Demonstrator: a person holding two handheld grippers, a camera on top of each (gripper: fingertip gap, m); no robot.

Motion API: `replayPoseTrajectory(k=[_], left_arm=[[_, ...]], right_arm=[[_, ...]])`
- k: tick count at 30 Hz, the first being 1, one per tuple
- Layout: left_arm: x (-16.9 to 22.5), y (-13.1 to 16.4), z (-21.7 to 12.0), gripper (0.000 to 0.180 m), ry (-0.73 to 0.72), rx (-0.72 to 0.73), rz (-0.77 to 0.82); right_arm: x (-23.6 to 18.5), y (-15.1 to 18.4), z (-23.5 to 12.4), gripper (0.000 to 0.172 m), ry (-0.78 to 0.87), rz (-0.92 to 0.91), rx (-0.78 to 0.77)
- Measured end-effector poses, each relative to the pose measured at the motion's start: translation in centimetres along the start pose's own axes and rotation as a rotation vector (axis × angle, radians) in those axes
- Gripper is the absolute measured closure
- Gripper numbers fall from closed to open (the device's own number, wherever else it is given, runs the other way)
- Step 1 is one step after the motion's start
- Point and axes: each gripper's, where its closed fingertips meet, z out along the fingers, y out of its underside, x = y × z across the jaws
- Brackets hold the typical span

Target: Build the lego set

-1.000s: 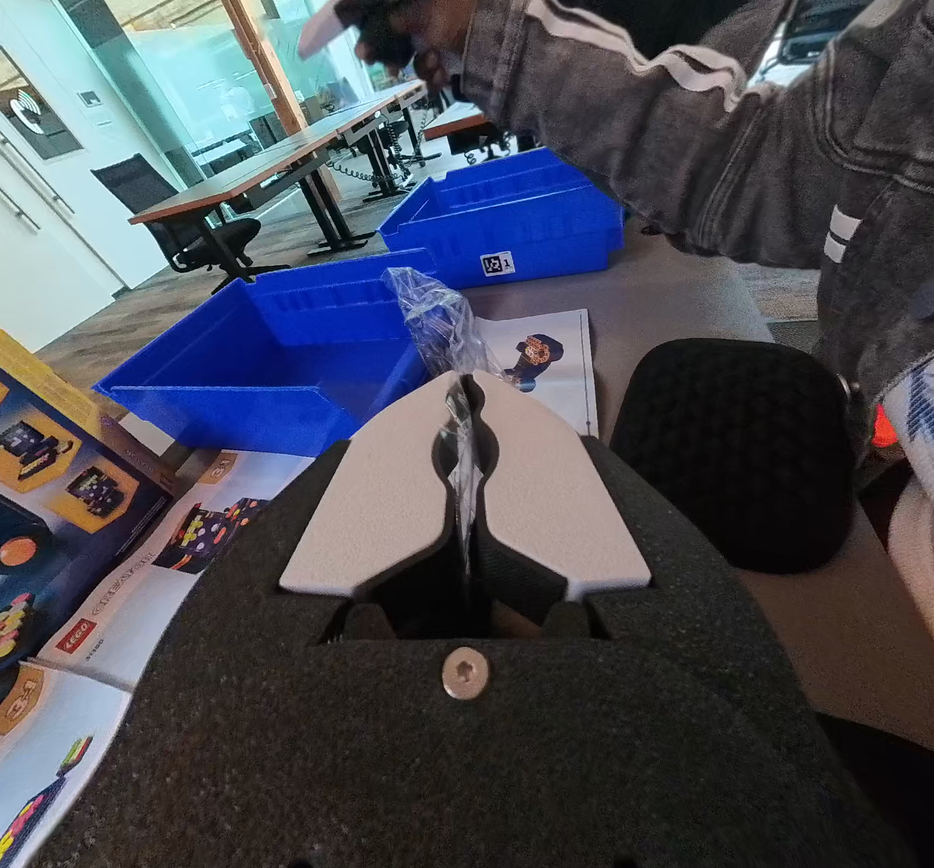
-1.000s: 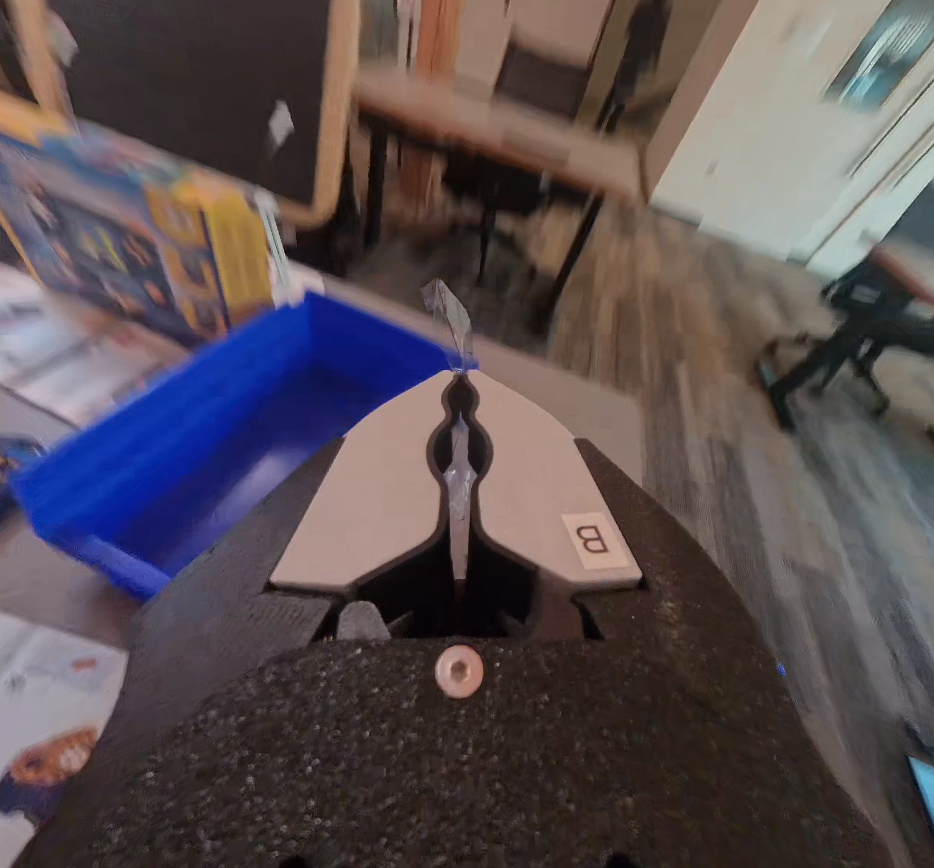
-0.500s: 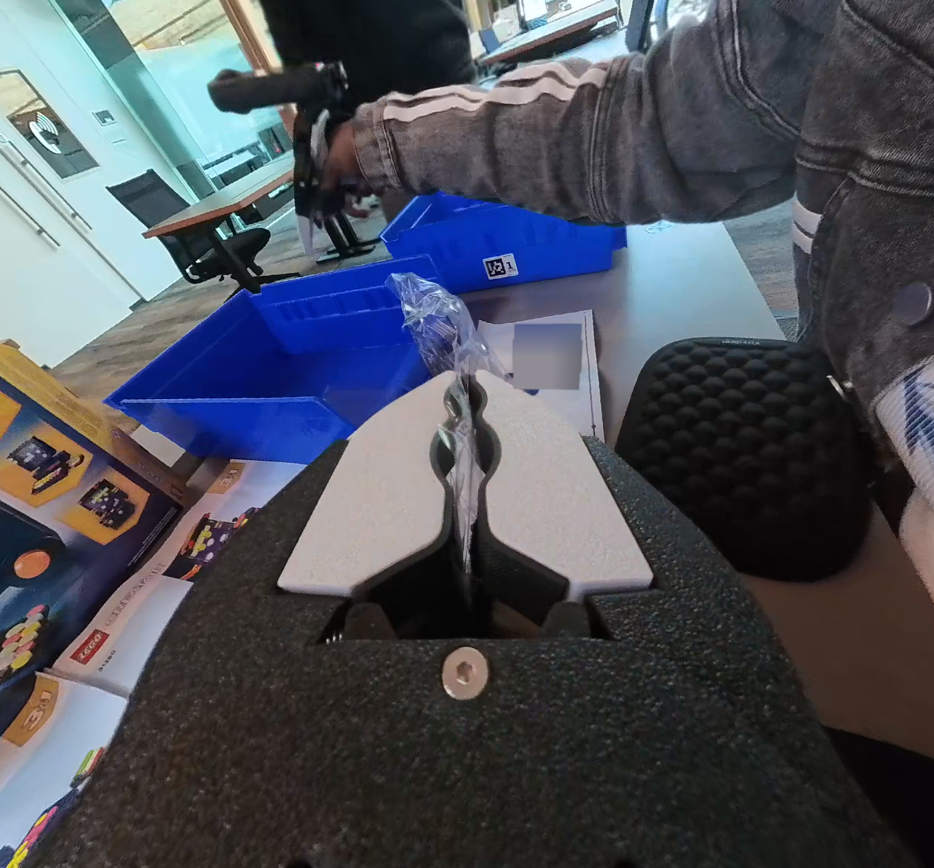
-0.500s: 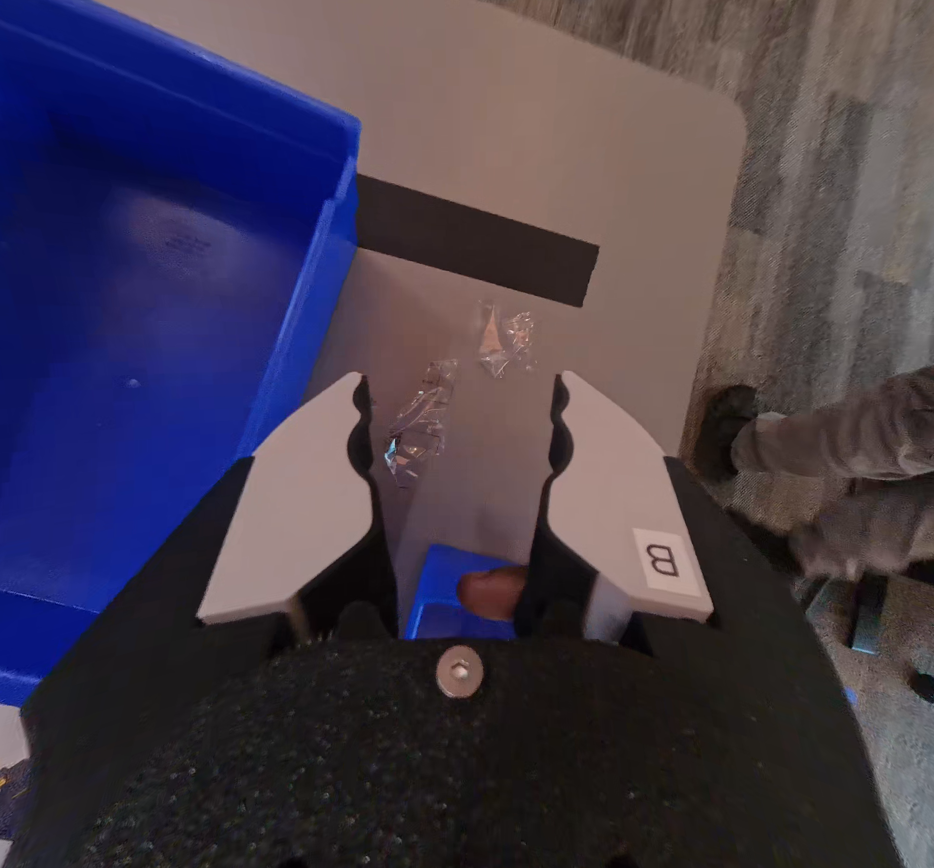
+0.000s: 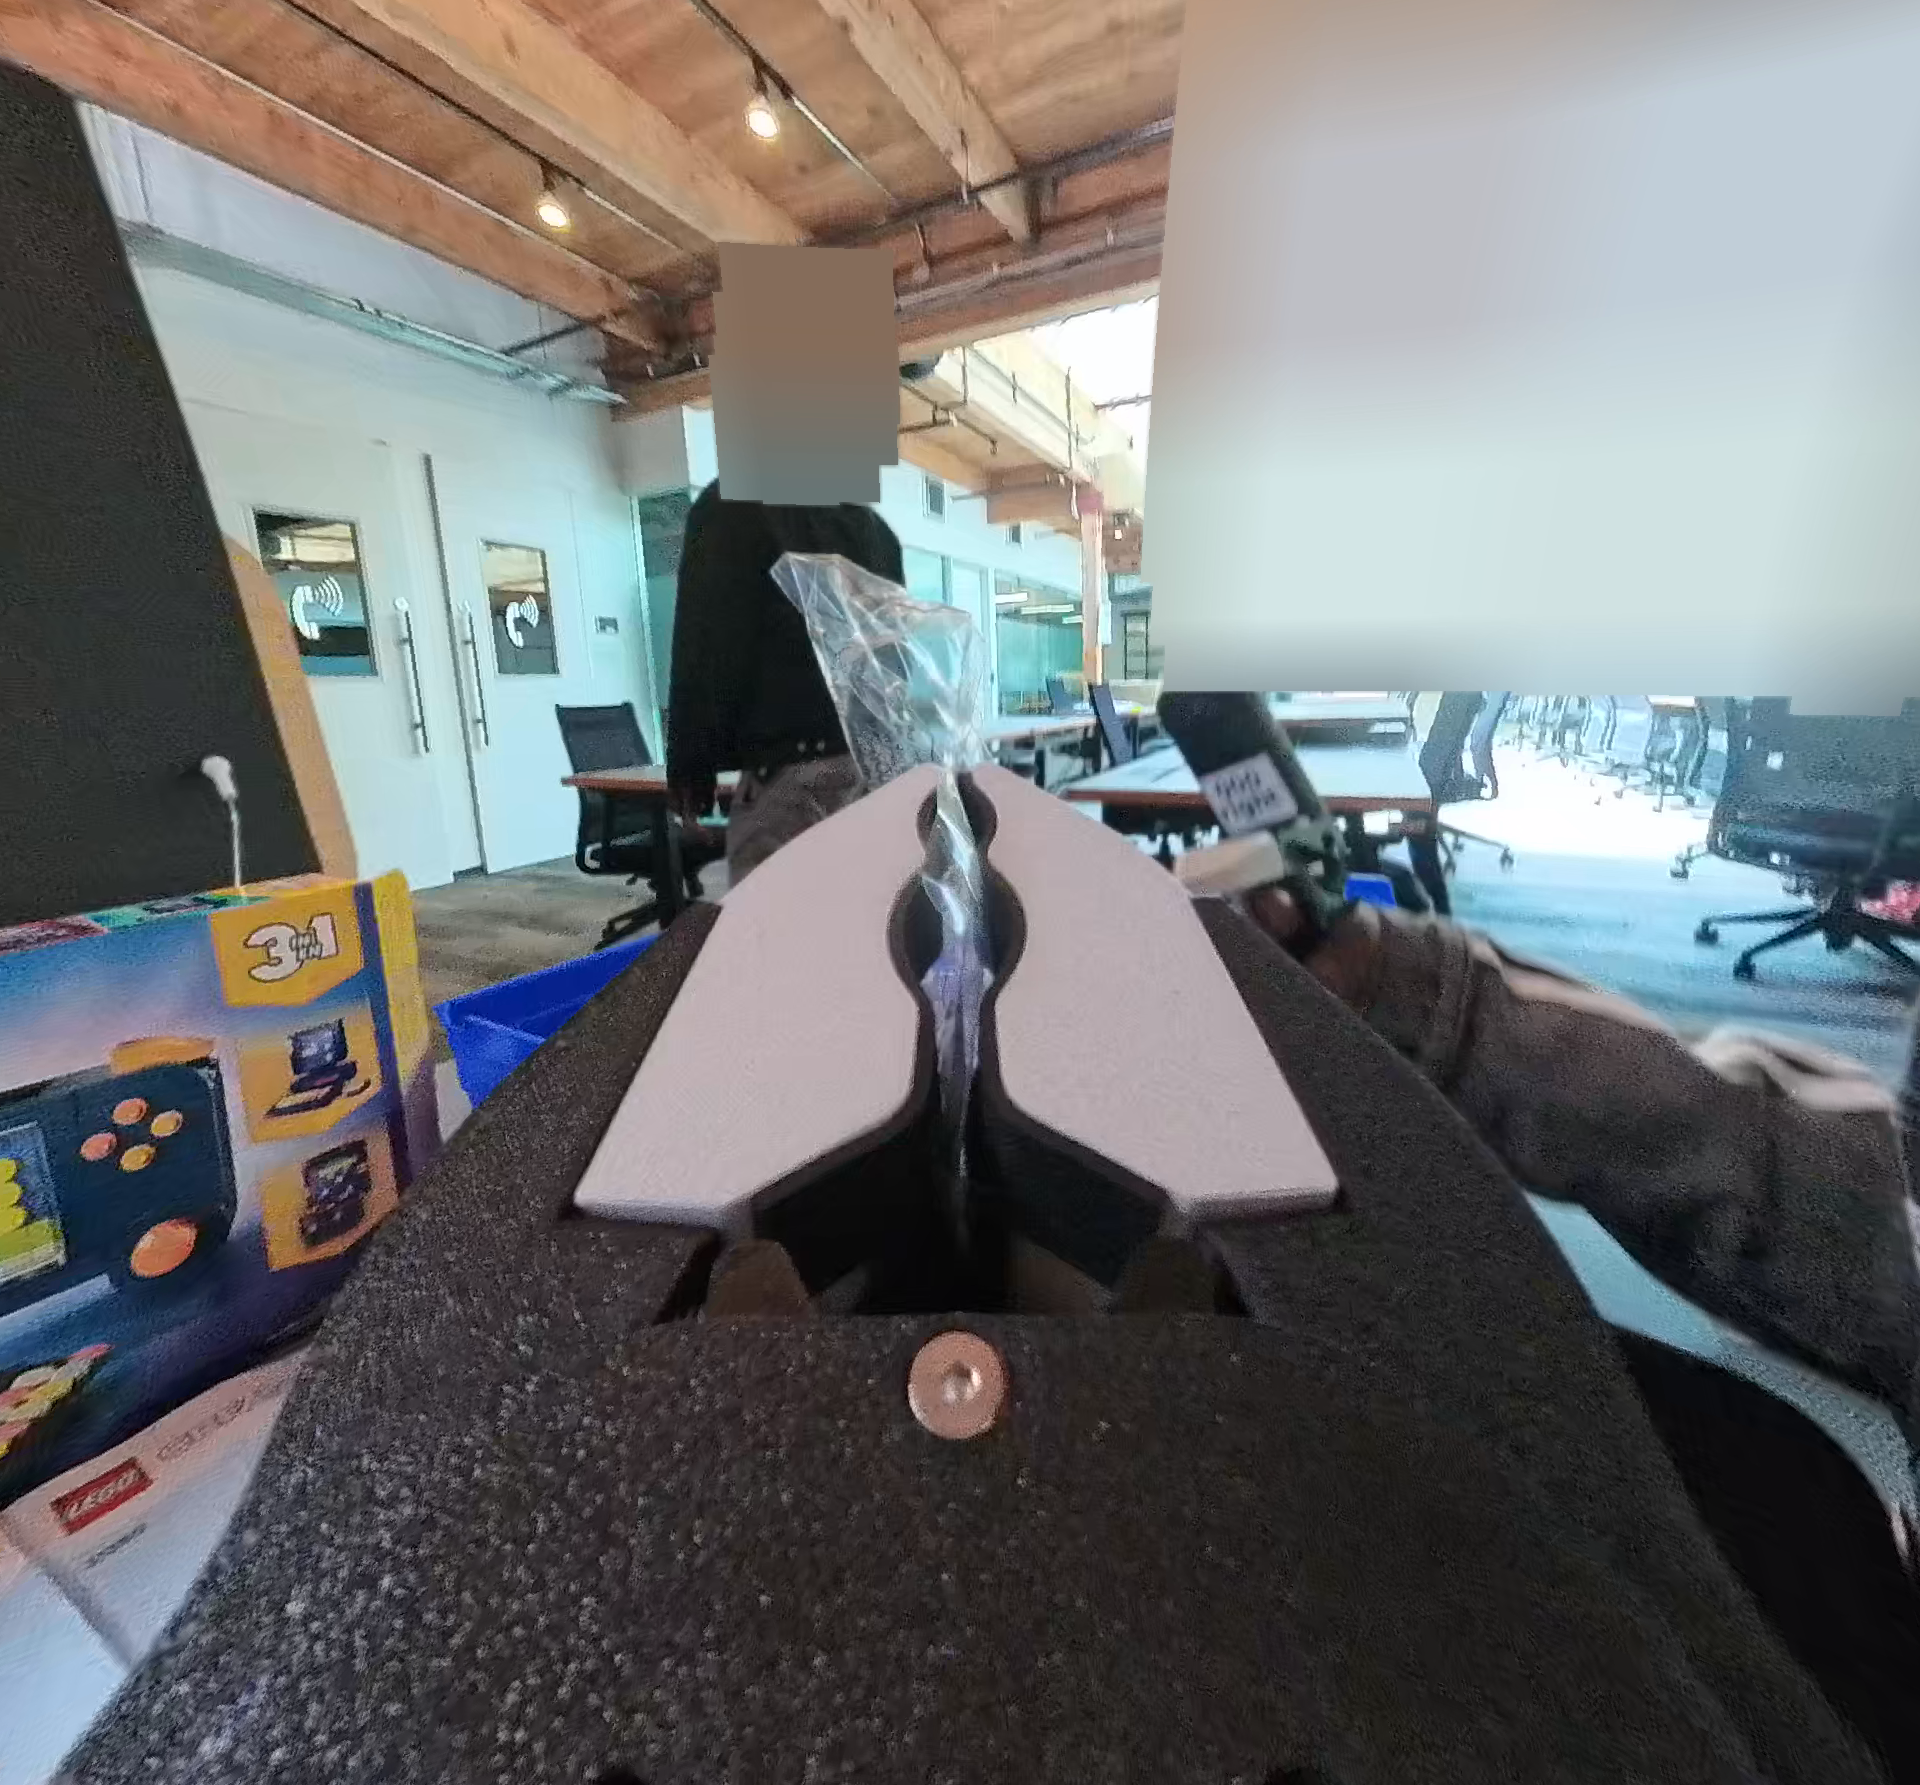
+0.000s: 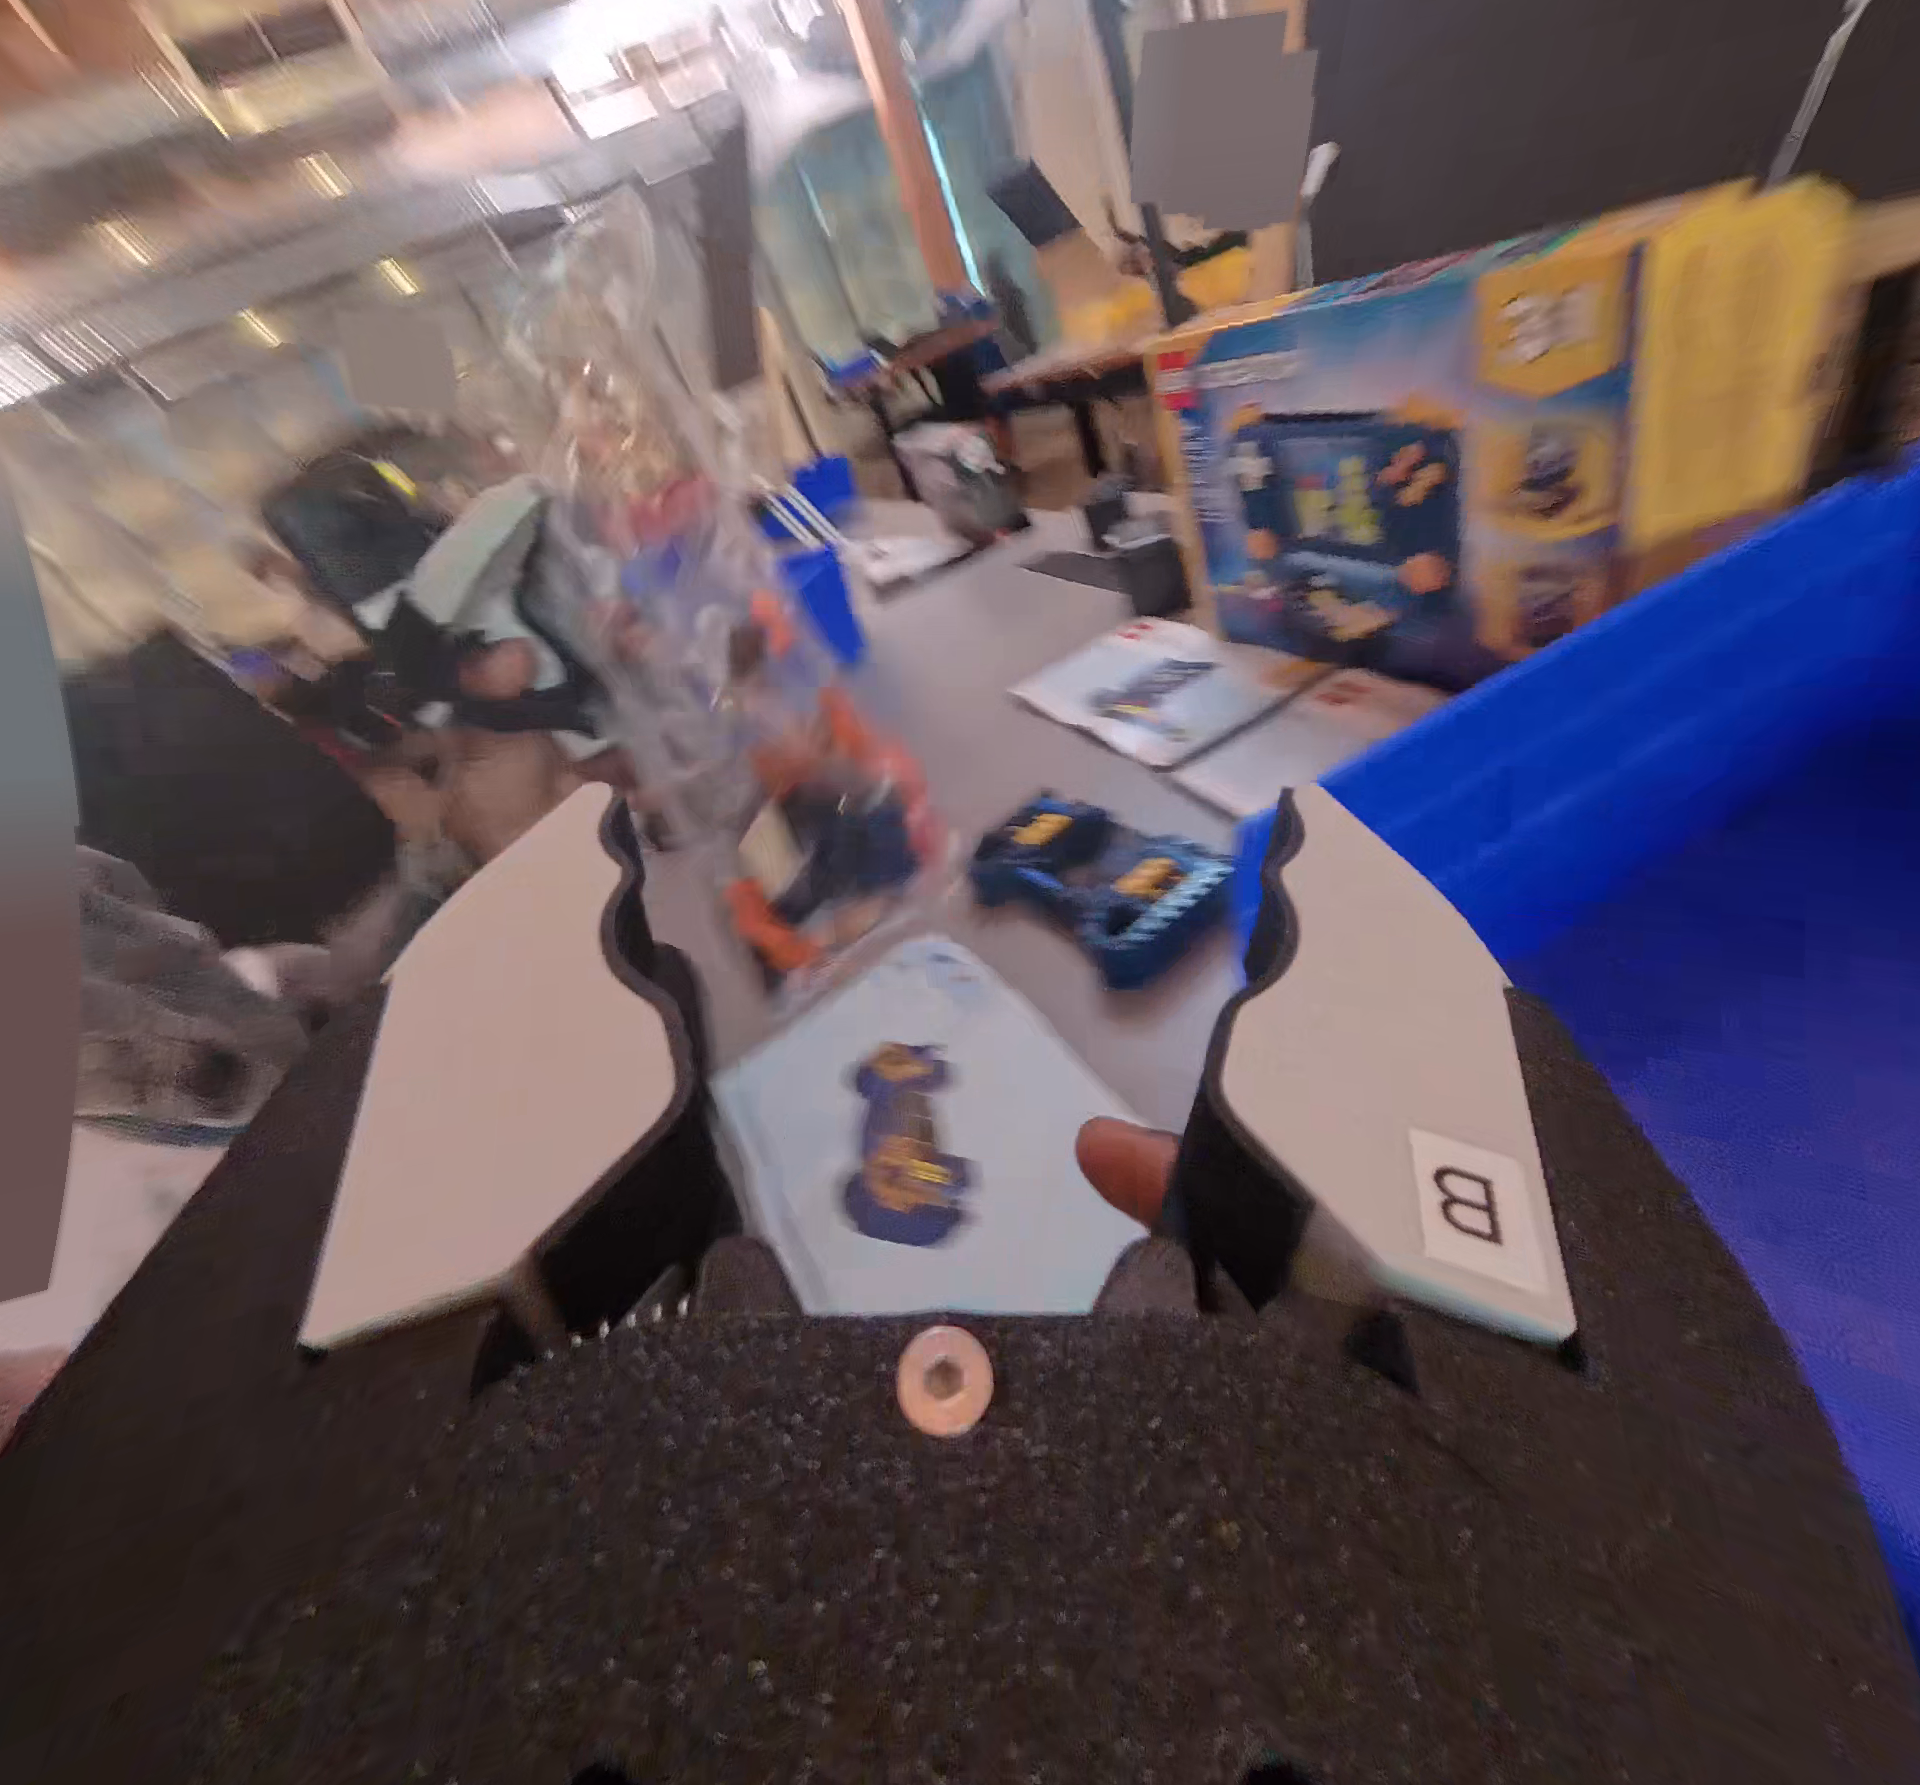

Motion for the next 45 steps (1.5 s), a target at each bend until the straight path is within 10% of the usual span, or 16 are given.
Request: replayPoseTrajectory(k=[8,10,17,21,28,34,39,42,45], left_arm=[[1.3,-2.9,0.3,0.180,0.091,0.239,-0.255],[1.5,-2.3,0.3,0.180,0.081,0.248,-0.283],[0.4,-1.3,-0.3,0.180,0.010,0.173,-0.173],[-2.1,-0.7,-2.5,0.150,-0.139,0.056,0.007],[1.7,9.5,-4.7,0.144,-0.063,-0.322,0.084],[4.3,12.8,-4.6,0.146,0.028,-0.461,0.325],[4.3,13.1,-4.8,0.148,0.036,-0.470,0.270],[3.8,13.2,-4.9,0.148,0.015,-0.469,0.205],[3.4,13.0,-5.0,0.148,-0.005,-0.461,0.180]], right_arm=[[-7.5,3.6,3.8,0.083,-0.458,0.302,0.140],[-8.8,2.4,3.4,0.117,-0.504,0.189,0.200],[-7.9,1.2,1.7,0.134,-0.359,-0.020,0.215],[-2.5,-3.4,-2.2,0.135,-0.114,0.007,0.279],[9.2,-4.8,-7.4,0.134,0.562,-0.211,-0.418],[13.9,-4.3,-7.3,0.133,0.701,-0.257,-0.898],[15.3,-4.1,-6.3,0.139,0.701,-0.286,-1.010],[15.9,-4.6,-5.9,0.172,0.685,-0.336,-1.013],[15.1,-3.4,-5.1,0.146,0.610,-0.333,-1.012]])
